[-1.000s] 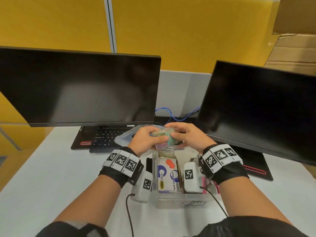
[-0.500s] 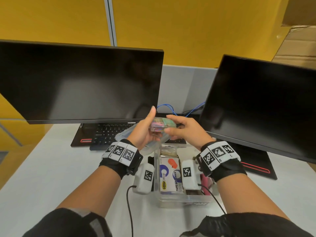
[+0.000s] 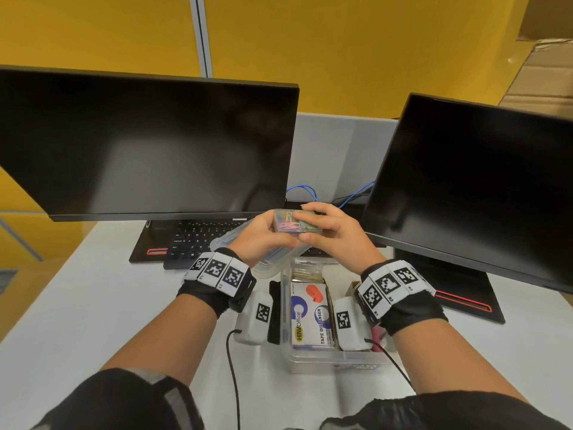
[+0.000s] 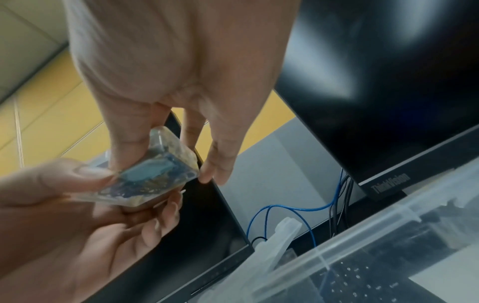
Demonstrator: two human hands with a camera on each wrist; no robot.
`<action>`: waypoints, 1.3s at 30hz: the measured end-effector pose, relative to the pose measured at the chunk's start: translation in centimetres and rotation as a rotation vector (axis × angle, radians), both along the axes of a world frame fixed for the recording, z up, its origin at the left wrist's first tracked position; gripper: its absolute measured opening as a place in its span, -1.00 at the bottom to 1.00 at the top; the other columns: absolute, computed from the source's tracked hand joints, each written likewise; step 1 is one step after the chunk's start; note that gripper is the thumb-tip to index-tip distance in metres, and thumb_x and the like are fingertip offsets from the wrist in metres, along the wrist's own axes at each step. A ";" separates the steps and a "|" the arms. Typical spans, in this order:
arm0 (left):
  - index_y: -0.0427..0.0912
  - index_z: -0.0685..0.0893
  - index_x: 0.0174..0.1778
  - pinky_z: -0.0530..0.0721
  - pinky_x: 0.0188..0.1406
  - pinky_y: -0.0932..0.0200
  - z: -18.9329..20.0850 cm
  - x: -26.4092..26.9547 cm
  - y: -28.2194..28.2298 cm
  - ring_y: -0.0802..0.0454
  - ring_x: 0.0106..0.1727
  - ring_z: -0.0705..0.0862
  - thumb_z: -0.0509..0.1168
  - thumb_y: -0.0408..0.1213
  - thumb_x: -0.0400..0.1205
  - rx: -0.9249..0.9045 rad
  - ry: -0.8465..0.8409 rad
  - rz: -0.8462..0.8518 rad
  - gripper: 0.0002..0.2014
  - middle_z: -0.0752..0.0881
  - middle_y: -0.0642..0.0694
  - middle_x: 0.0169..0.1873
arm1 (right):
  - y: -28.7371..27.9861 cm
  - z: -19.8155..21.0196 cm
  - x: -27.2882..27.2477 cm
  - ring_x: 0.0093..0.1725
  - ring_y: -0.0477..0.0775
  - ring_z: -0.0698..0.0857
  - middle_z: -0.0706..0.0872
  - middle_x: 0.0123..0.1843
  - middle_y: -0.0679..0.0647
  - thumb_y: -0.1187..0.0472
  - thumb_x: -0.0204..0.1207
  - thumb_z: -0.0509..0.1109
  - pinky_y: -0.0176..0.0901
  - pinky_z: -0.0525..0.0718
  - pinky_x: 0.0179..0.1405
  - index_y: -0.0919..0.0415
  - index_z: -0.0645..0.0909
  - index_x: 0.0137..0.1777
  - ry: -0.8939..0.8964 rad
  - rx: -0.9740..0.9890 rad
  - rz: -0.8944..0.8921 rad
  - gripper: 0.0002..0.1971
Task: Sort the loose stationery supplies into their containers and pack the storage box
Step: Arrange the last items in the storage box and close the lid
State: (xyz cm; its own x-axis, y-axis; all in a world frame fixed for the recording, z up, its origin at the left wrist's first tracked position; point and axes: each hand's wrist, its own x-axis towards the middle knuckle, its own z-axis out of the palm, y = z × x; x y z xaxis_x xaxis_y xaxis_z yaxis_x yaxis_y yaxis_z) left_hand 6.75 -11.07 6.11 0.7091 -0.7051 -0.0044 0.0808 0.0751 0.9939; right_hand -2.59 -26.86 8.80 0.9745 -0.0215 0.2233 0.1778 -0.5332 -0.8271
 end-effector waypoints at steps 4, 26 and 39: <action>-0.33 0.53 0.22 0.66 -0.09 0.26 -0.2 -0.1 -0.1 0.07 -0.04 0.73 0.53 -0.38 0.13 -0.038 0.006 0.016 -0.31 0.72 -0.14 -0.05 | 0.2 -0.4 0.2 0.39 -0.20 0.46 0.51 0.37 -0.20 0.21 0.52 0.42 -0.29 0.45 0.40 -0.01 0.59 0.34 -0.047 -0.021 -0.022 -0.61; -0.26 0.60 0.07 0.67 -0.05 0.22 -1.0 -1.9 -1.0 0.03 -0.05 0.74 0.39 -0.59 0.26 -0.163 0.065 0.008 -0.56 0.76 -0.10 -0.13 | 0.9 0.6 0.4 0.02 -0.22 0.64 0.66 0.01 -0.13 0.19 0.65 0.26 -0.44 0.58 0.05 0.18 0.67 0.21 -0.244 -0.144 -0.119 -0.76; -0.55 0.46 0.32 0.68 0.09 0.15 -0.3 -1.0 0.7 -0.11 0.08 0.73 0.36 -0.63 0.23 -0.233 0.147 -0.036 -0.34 0.73 -0.27 0.04 | -0.2 1.8 1.5 0.12 0.09 0.70 0.70 0.12 0.16 0.35 0.61 0.23 -0.06 0.66 0.18 0.20 0.58 0.31 0.066 0.567 -0.206 -0.70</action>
